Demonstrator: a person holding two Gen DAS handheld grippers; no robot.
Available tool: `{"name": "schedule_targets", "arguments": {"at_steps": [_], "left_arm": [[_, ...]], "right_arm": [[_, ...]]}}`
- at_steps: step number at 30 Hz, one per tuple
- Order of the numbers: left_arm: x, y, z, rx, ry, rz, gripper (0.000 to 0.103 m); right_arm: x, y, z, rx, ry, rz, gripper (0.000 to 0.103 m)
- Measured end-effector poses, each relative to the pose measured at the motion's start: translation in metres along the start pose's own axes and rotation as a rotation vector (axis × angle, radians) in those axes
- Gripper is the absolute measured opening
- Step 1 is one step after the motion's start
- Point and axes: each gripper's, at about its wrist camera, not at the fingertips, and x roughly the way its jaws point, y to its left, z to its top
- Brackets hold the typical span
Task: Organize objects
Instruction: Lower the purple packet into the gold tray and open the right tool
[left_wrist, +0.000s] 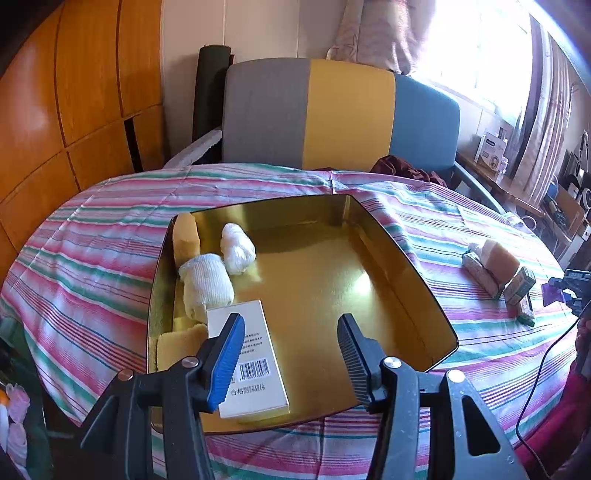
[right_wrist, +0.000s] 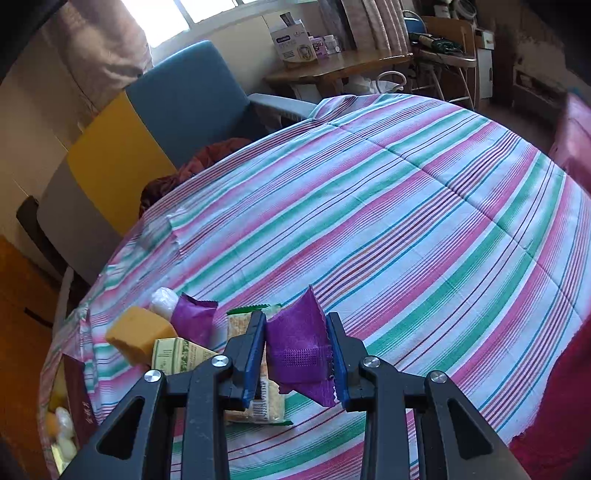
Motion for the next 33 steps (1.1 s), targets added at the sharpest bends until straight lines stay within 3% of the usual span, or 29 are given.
{"name": "schedule_targets", "arguments": {"at_steps": [8, 15, 25, 33], "left_arm": [[-0.001, 0.021, -0.006, -0.039, -0.002, 0.016, 0.053], [-0.008, 0.043, -0.011, -0.105, -0.008, 0.030, 0.053], [-0.021, 0.095, -0.014, -0.275, -0.036, 0.091, 0.053], [-0.022, 0.135, -0.022, -0.360, -0.035, 0.196, 0.053]], "right_arm": [[-0.031, 0.026, 0.004, -0.045, -0.030, 0.086, 0.033], [-0.057, 0.110, -0.007, -0.201, -0.009, 0.266, 0.033], [-0.014, 0.304, -0.124, -0.482, 0.289, 0.580, 0.033], [0.052, 0.400, -0.211, -0.533, 0.484, 0.627, 0.033]]}}
